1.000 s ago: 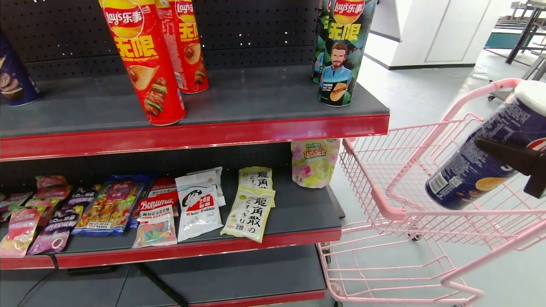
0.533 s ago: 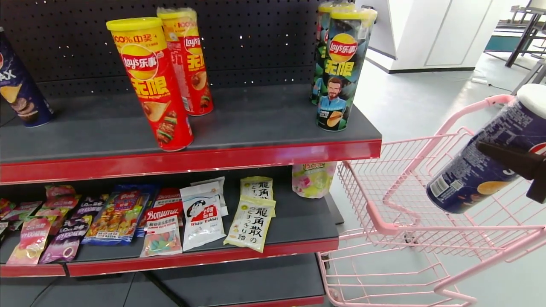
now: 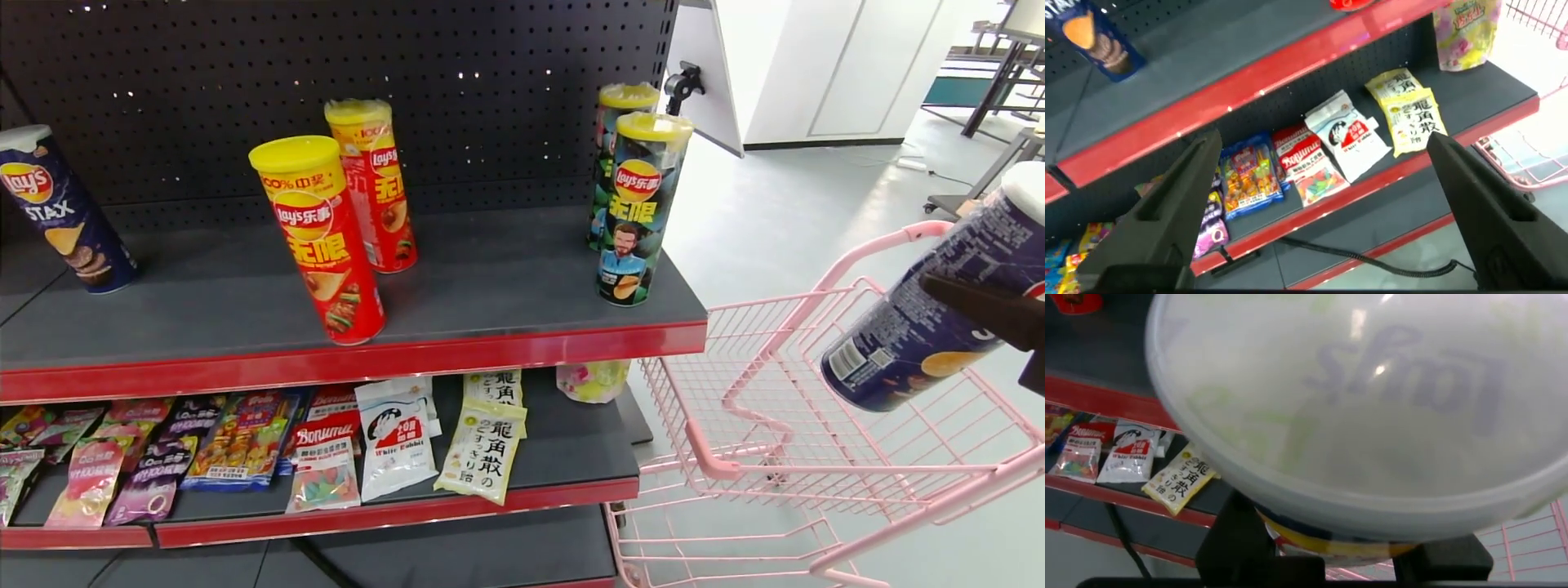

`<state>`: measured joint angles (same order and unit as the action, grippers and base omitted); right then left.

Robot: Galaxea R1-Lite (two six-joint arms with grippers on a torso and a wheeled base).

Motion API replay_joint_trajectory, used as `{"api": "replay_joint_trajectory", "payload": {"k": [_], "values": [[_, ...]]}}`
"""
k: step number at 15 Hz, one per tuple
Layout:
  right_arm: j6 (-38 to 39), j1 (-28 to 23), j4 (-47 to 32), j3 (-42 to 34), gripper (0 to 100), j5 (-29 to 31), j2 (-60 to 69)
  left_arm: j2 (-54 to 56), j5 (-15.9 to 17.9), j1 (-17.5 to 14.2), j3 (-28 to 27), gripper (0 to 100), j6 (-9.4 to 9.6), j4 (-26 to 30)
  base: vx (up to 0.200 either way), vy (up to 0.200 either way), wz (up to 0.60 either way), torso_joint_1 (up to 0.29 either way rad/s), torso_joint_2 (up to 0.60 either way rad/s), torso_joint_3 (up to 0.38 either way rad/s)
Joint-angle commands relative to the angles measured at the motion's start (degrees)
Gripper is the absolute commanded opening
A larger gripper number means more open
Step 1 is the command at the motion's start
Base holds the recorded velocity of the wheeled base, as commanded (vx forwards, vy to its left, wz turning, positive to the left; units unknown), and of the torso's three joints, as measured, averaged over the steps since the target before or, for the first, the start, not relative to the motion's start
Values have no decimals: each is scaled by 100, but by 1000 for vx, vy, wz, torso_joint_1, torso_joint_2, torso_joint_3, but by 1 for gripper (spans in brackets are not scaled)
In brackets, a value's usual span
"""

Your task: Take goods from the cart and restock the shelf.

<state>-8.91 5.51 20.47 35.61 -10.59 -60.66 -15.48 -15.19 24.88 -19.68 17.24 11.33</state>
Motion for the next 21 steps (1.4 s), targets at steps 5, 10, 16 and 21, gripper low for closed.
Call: {"api": "replay_joint_trajectory", "payload": {"k": [5,10,16,21], "values": [[-5,-41,-157,-107,0,5,-113,-34,7,-1,-1,100,-1,1,0,0,0,171,-418,-236],[3,284,-2064,-45,0,-382,1127,-51,25,-1,8,100,-1,10,0,0,0,9,-21,-14],[-5,917,-2768,-45,0,-321,1742,-113,34,8,25,100,-1,10,0,0,0,0,0,0],[-84,934,-2768,-89,0,-338,1680,-87,34,8,16,100,8,-8,0,40,0,0,0,0]]}}
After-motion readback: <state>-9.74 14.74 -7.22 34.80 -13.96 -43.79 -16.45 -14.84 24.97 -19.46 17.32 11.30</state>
